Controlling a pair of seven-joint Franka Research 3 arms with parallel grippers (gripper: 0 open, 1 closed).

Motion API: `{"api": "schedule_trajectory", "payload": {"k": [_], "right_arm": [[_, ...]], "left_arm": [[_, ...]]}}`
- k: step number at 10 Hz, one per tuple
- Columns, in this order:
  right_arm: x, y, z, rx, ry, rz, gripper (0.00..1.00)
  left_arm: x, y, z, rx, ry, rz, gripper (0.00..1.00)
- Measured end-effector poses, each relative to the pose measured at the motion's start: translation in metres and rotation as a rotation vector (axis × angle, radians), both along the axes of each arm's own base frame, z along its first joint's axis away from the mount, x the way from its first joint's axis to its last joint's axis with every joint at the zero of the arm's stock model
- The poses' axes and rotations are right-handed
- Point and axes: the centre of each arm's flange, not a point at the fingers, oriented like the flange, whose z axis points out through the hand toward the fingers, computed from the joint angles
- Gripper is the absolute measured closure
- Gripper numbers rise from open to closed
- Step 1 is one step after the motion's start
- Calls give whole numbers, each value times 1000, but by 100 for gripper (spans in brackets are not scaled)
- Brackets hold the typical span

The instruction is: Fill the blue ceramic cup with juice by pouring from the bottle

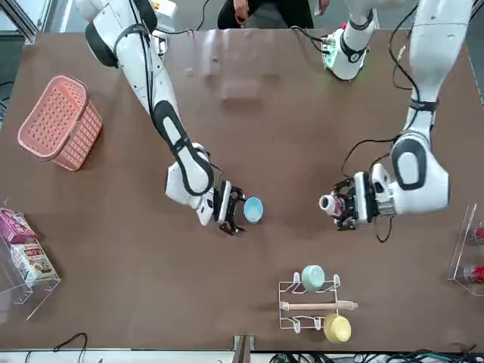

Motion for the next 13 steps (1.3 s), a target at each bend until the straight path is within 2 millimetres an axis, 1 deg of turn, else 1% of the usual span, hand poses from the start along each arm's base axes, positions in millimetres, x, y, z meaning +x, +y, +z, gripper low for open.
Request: {"api": "schedule_trajectory", "payload": {"k": [2, 3, 4, 5, 6, 8, 9, 11, 13], "right_arm": [[-2, -1, -2, -3, 5, 0, 0], [-2, -2, -2, -4, 6, 0, 0], [-3, -2, -3, -5, 7, 0, 0], [-4, -3, -3, -6, 9, 0, 0], [-4, -4, -1, -8, 10, 0, 0], [-8, -9, 6, -12, 12, -1, 0], [-8, -13, 9, -13, 14, -3, 0], [-7, -21, 16, -5, 4, 5, 0], [-2, -32, 30, 11, -15, 13, 0]], "left_arm": [[-14, 60, 1, -109, 23, -28, 56], [-22, 93, 1, -159, 12, -30, 56], [-32, 119, -3, -211, -2, -42, 56], [-41, 133, -12, -264, -8, -66, 56], [-48, 140, -26, -305, -7, -83, 56], [-58, 162, -55, -355, -22, -79, 57], [-63, 175, -66, -394, -18, -76, 58], [-72, 199, -84, -463, 5, -50, 58], [-82, 214, -98, -542, 4, -7, 57]]}}
